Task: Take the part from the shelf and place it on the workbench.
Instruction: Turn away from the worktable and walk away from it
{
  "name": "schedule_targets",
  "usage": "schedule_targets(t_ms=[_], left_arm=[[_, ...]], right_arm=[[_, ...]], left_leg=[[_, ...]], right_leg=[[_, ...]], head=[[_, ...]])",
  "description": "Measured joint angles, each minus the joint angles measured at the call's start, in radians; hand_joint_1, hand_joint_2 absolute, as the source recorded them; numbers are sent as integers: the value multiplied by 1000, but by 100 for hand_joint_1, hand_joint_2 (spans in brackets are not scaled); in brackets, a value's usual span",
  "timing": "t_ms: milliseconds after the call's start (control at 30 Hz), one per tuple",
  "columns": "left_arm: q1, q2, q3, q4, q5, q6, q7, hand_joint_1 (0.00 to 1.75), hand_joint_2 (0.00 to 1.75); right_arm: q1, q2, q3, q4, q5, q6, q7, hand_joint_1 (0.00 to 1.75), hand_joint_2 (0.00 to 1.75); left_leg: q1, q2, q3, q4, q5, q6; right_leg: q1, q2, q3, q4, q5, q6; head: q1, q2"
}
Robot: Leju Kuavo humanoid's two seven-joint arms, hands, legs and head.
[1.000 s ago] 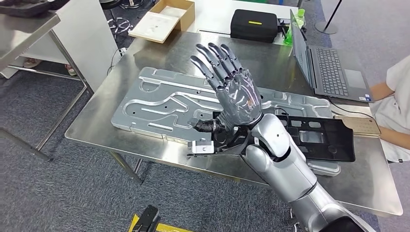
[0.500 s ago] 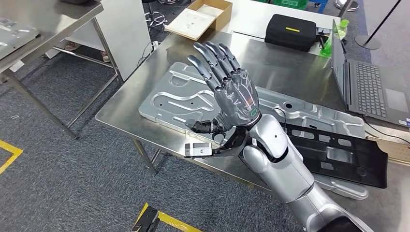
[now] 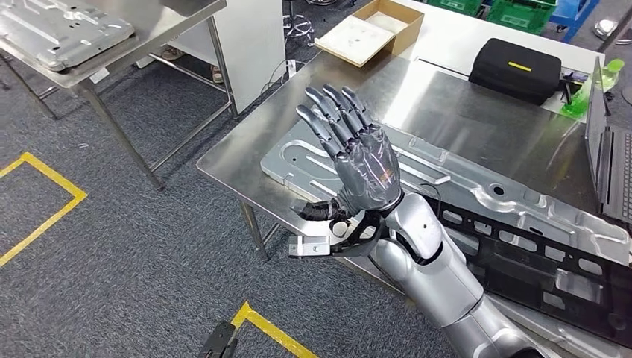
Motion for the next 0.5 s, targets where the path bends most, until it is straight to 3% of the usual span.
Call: schedule_targets(t_ms=[33,100,167,233,267,300,333,400,467,500], left_arm=[[3,2,2,0,7,-4,-6,0,0],[8,5,8,0,18,-18,-18,0,0],[11,7,14,0,25,-31,-24,0,0],[14,8,17,0,27,-40,-23,0,0],[17,9,18,0,28,-43,-19,0,0],[20,11,19,0,28,-44,-13,0,0],[21,13,19,0,28,-43,-5,0,0],[19,17,20,0,27,-39,12,0,0],[13,19,20,0,27,-36,22,0,0],[12,20,20,0,27,-35,25,0,0]], right_arm=[[0,2,0,0,0,0,-1,0,0],[-2,8,0,1,-2,-2,-3,0,0],[-2,12,0,3,-4,-5,-5,0,0],[0,12,0,6,-6,-6,-8,0,0],[2,12,0,8,-7,-7,-10,0,0],[3,12,0,9,-8,-8,-11,0,0],[2,12,0,9,-10,-9,-12,0,0],[-1,12,0,10,-13,-11,-12,0,0],[-5,13,0,9,-15,-14,-13,0,0],[-6,13,-1,9,-15,-15,-14,0,0]], left_leg=[[1,-9,-1,-3,2,-7],[-2,18,-11,17,-14,-19],[-2,74,-52,109,-67,-28],[3,100,-109,226,-117,-35],[5,106,-121,253,-119,-38],[7,111,-115,241,-103,-40],[9,120,-89,193,-73,-40],[4,161,-24,66,-22,-37],[-4,185,4,7,-11,-25],[-8,179,4,4,-13,-18]], right_leg=[[-2,-12,3,-5,2,-4],[-8,-36,14,-19,8,-14],[-8,-66,20,-27,9,-24],[-5,-95,21,-27,6,-27],[-5,-109,22,-26,4,-27],[-5,-123,22,-25,2,-25],[-5,-135,23,-23,-1,-23],[-2,-156,24,-14,-9,-14],[5,-176,24,-7,-16,-4],[7,-186,25,-6,-18,0]], head=[[0,0],[-2,0],[-6,0],[-7,0],[-7,0],[-7,0],[-7,0],[-7,0],[-6,0],[-6,0]])
